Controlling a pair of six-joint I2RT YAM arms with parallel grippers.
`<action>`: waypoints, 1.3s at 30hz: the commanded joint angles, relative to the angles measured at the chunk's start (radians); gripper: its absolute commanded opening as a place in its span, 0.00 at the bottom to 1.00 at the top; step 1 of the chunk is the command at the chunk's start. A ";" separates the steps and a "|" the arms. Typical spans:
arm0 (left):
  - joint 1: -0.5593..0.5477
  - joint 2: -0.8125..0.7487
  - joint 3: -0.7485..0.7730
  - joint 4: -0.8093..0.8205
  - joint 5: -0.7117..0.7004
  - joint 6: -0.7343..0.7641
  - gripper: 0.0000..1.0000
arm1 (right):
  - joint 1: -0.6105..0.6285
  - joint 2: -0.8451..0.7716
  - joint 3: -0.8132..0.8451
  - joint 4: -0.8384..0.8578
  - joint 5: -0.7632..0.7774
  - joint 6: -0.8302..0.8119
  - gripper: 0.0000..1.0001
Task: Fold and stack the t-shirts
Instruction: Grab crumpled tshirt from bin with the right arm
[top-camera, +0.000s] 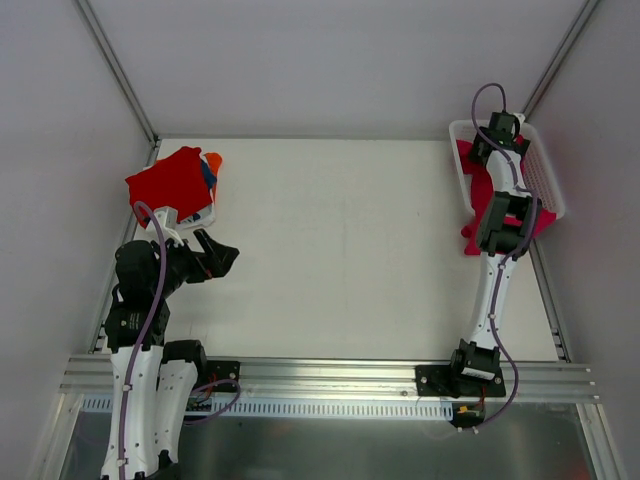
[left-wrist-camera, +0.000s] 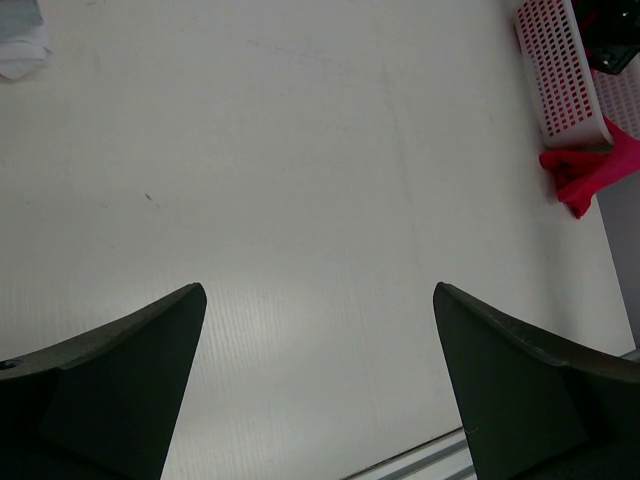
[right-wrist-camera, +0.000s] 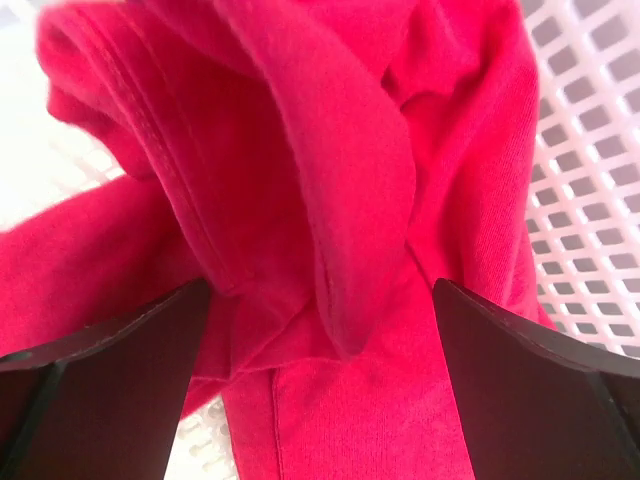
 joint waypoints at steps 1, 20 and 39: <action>0.010 0.007 0.020 0.015 0.032 0.017 0.99 | -0.009 -0.023 0.054 0.087 0.007 -0.011 0.99; 0.029 0.012 0.020 0.015 0.036 0.016 0.99 | -0.038 -0.129 -0.045 0.164 0.086 -0.062 0.99; 0.033 0.004 0.018 0.021 0.036 0.016 0.99 | -0.023 -0.223 -0.068 0.125 -0.005 -0.022 0.99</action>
